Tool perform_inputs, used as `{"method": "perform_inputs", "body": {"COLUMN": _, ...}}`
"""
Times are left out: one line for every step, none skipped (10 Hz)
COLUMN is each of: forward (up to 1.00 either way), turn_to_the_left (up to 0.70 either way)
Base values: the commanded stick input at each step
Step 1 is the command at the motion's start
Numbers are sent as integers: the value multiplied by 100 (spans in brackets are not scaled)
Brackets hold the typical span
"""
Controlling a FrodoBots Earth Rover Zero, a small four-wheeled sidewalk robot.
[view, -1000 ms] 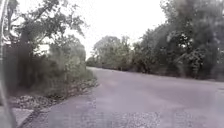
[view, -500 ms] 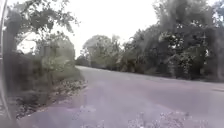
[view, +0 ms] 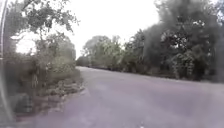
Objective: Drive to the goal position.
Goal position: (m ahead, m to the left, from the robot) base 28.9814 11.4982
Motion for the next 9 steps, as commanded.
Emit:
{"method": "perform_inputs", "body": {"forward": 70, "turn_to_the_left": 0}}
{"method": "perform_inputs", "body": {"forward": 70, "turn_to_the_left": 0}}
{"method": "perform_inputs", "body": {"forward": 70, "turn_to_the_left": 0}}
{"method": "perform_inputs", "body": {"forward": 70, "turn_to_the_left": 0}}
{"method": "perform_inputs", "body": {"forward": 70, "turn_to_the_left": 0}}
{"method": "perform_inputs", "body": {"forward": 70, "turn_to_the_left": 0}}
{"method": "perform_inputs", "body": {"forward": 70, "turn_to_the_left": 0}}
{"method": "perform_inputs", "body": {"forward": 70, "turn_to_the_left": 0}}
{"method": "perform_inputs", "body": {"forward": 70, "turn_to_the_left": 0}}
